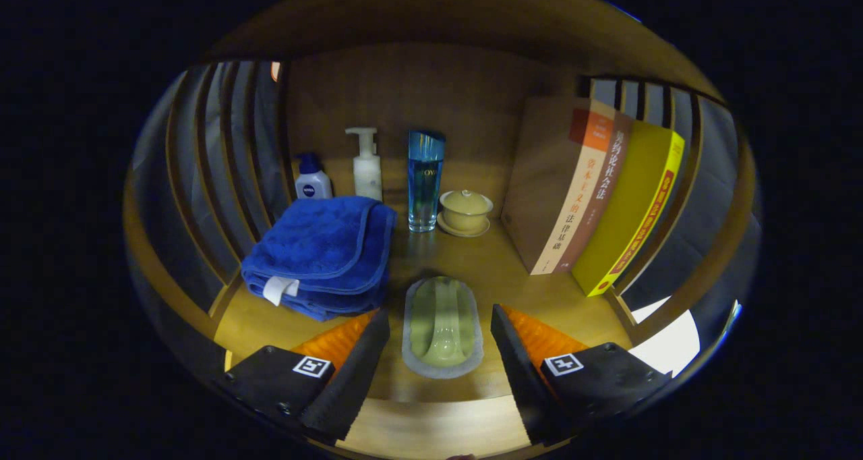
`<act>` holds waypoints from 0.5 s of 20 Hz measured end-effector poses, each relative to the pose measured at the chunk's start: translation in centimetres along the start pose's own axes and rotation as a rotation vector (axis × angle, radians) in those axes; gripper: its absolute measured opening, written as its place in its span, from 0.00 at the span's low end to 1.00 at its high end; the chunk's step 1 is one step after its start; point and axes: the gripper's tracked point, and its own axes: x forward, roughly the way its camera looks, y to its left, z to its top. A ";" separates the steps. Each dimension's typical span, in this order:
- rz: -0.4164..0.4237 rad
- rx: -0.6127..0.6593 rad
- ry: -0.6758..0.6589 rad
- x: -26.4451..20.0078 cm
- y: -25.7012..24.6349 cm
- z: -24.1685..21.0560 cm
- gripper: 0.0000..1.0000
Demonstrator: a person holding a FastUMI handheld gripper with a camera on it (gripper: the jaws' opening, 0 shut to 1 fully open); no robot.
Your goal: Pull open the drawer, take out the items inside it, and place them on the countertop above the cabinet.
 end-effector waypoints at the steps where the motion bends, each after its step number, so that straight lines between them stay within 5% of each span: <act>1: -0.001 -0.007 -0.023 -1.1 0.0 0.4 0.99; 10: 0.083 -0.060 -0.277 -13.5 3.3 5.7 0.99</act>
